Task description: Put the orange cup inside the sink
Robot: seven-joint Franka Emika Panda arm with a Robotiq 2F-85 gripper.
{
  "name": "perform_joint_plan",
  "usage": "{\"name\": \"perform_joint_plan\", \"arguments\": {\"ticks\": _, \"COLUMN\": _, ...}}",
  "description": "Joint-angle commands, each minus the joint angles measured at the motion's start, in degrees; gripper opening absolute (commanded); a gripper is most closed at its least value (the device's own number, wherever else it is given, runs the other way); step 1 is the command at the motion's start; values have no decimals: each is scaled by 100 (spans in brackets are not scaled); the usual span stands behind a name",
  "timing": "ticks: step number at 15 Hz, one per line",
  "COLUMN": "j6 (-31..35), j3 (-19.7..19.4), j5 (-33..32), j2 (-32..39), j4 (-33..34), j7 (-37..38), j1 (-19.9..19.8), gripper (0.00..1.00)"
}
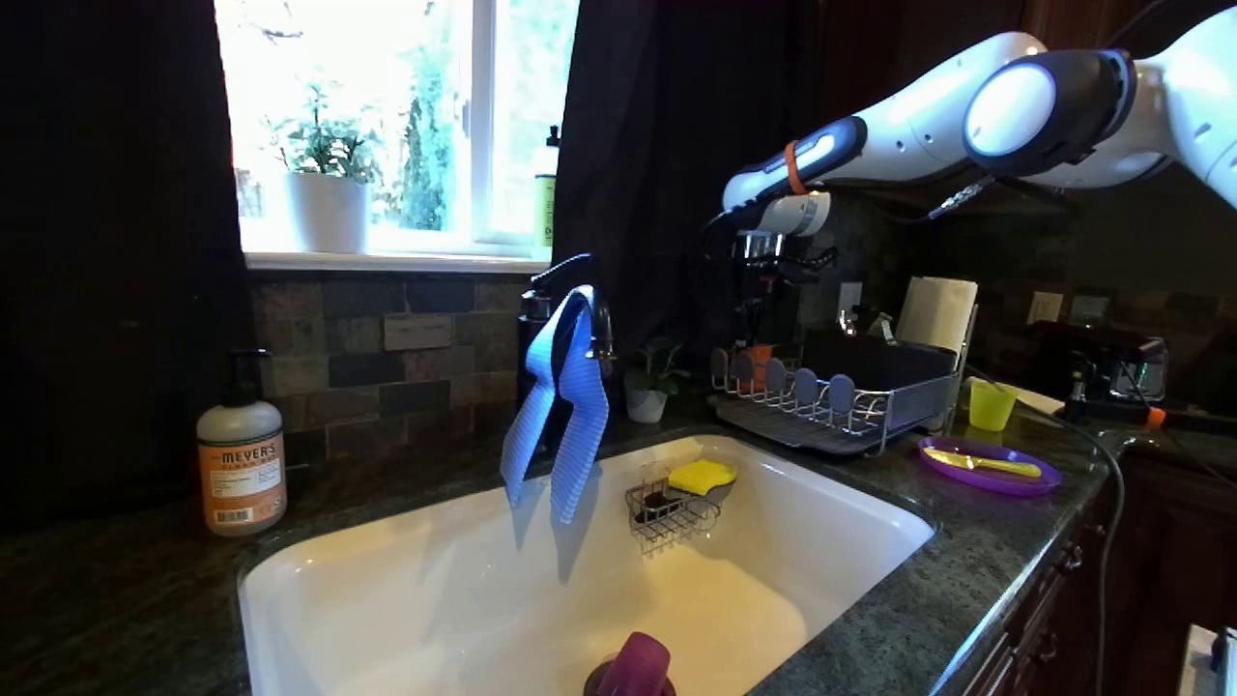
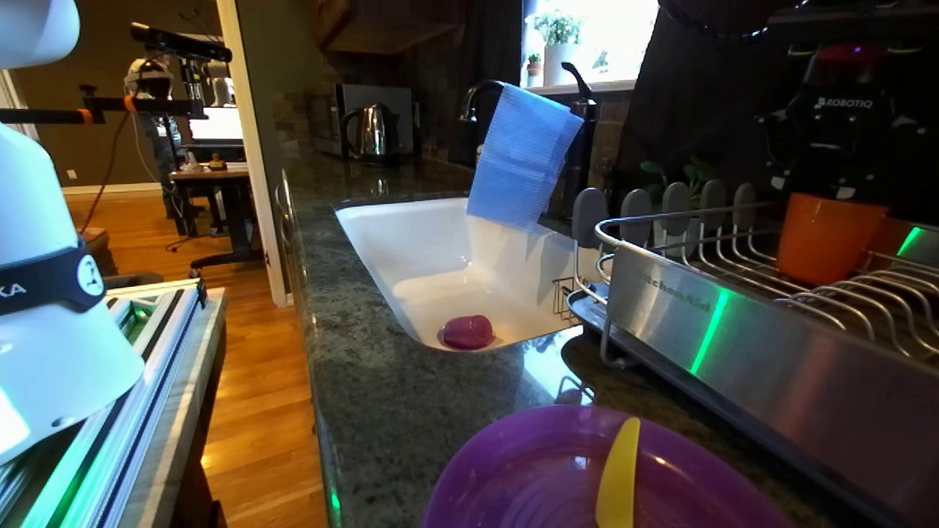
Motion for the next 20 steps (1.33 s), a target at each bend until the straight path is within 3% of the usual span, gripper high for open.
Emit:
{"name": "perform_joint_plan", "arguments": {"ticks": 1, "j6": 136, "j3": 153, "j5": 63, "j2": -47, "j4": 33, "j7": -207, "j1": -70, "gripper": 5}}
{"name": "perform_joint_plan", "arguments": {"ticks": 2, "j6": 224, "j3": 139, "j5": 83, "j2": -176, "j4": -127, "j7": -225, "j1": -21, "gripper": 0}}
{"name": "perform_joint_plan", "arguments": {"ticks": 6, "j6": 123, "j3": 115, "j5": 43, "j2": -712, "j4": -647, "j7": -118, "j1": 29, "gripper": 0}}
{"name": "perform_joint_plan", "arguments": {"ticks": 9, "j6": -105, "j3": 169, "j5": 94, "j2": -1638, "j4": -1592, "j7": -118, "j1": 64, "gripper": 1}}
{"name": "perform_joint_plan", "arguments": {"ticks": 18, "j6": -2477, "j3": 149, "j5": 90, "j2": -3802, "j4": -3752, "j7": -1010, "j1": 487, "gripper": 1}}
{"name": "perform_joint_plan", "arguments": {"ticks": 19, "j6": -2724, "j3": 145, "j5": 90, "j2": -3893, "j4": -3877, "j7": -1120, "j1": 573, "gripper": 1}}
{"name": "perform_joint_plan", "arguments": {"ticks": 20, "j6": -2582, "j3": 10, "j5": 58, "j2": -3416, "j4": -3172, "j7": -887, "j1": 569, "gripper": 5}}
